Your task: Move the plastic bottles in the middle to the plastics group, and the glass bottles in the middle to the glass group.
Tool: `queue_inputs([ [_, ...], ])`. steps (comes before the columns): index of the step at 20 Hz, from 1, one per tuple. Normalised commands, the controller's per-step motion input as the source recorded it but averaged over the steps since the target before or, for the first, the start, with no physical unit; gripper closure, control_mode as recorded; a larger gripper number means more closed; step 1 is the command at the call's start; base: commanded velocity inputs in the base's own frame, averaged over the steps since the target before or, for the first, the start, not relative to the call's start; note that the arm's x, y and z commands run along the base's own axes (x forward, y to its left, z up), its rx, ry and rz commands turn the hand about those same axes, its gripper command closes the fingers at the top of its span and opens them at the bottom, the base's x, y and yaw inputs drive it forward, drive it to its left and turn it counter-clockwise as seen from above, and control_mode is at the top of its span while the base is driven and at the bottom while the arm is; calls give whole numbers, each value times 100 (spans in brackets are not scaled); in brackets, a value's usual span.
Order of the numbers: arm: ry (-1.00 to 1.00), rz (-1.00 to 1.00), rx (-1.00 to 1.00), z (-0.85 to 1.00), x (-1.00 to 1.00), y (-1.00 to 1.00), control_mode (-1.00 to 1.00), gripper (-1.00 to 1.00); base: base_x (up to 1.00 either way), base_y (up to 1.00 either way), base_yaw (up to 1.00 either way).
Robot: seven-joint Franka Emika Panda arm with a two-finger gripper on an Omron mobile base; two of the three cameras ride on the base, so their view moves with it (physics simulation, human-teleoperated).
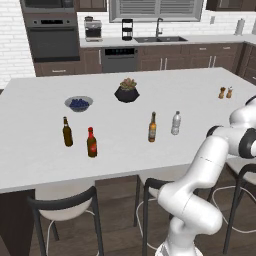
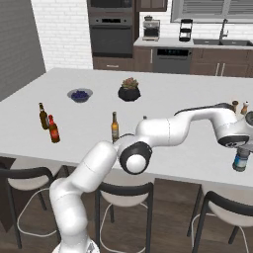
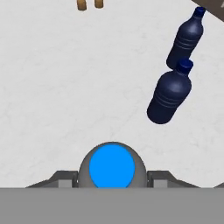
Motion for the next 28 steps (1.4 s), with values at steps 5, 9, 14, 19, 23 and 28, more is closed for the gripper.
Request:
queue_inputs([
  [5, -2, 0, -5, -39, 6, 0, -100, 100, 0, 0, 0],
  [9, -6, 0, -1, -29, 7, -1, -100, 100, 0, 0, 0],
  [14, -5, 0, 0, -30, 3, -9, -100, 100, 0, 0, 0],
  [19, -9, 0, 0, -12, 23, -11, -100, 100, 0, 0, 0],
  [23, -1, 0, 0, -2, 28, -15, -100, 100, 0, 0, 0],
  [28, 7, -1, 0, -27, 9, -6, -100, 100, 0, 0, 0],
])
